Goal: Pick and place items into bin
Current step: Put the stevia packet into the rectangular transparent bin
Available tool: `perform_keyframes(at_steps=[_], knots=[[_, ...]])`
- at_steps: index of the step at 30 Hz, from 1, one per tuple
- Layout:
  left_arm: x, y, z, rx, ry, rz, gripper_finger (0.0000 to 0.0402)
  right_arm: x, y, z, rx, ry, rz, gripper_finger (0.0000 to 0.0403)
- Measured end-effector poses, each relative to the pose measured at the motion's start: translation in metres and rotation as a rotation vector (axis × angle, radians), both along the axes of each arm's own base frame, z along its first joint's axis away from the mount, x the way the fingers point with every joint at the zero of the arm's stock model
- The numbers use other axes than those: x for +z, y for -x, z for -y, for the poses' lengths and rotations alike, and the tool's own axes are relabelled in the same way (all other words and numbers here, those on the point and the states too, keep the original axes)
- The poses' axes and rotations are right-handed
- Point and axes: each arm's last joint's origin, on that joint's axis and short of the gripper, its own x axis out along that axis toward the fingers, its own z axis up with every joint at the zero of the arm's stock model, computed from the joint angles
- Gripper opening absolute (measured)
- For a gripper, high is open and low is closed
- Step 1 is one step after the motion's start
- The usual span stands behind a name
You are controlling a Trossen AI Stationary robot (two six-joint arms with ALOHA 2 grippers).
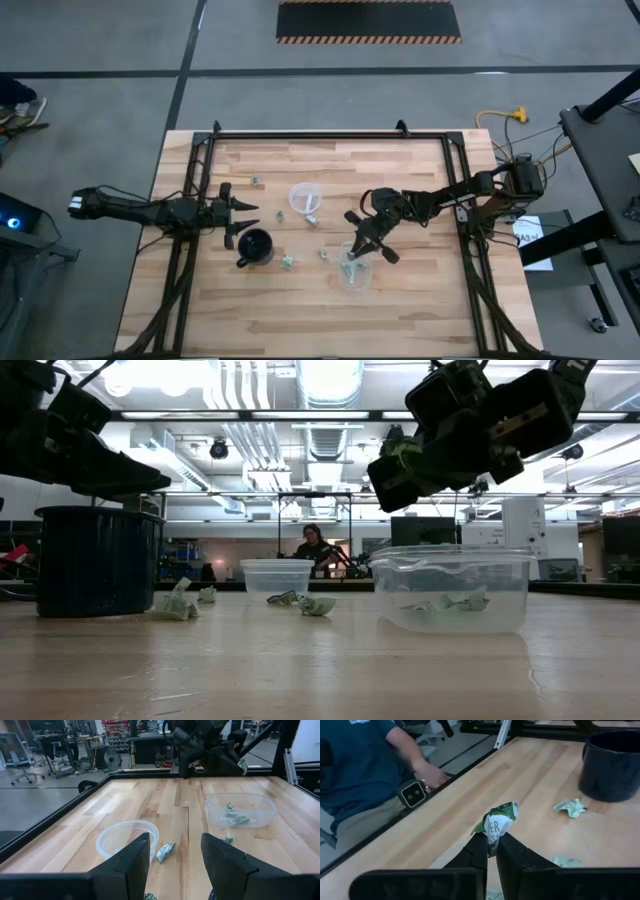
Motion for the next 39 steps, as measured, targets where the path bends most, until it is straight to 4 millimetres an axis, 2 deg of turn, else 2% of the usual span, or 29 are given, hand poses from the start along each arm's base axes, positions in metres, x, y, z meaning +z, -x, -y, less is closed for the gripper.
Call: perform_keyframes(at_steps=[25, 39], knots=[[0.0000, 0.0000, 0.0000, 0.000, 0.000, 0.000, 0.0162, -0.0003, 0.0002, -0.0047, -0.014, -0.058, -0.060, 0.0017], [0.0001, 0.0000, 0.0000, 0.000, 0.000, 0.000, 0.0162, -0.0003, 0.0000, -0.0060, -0.033, -0.081, -0.087, 0.0123]])
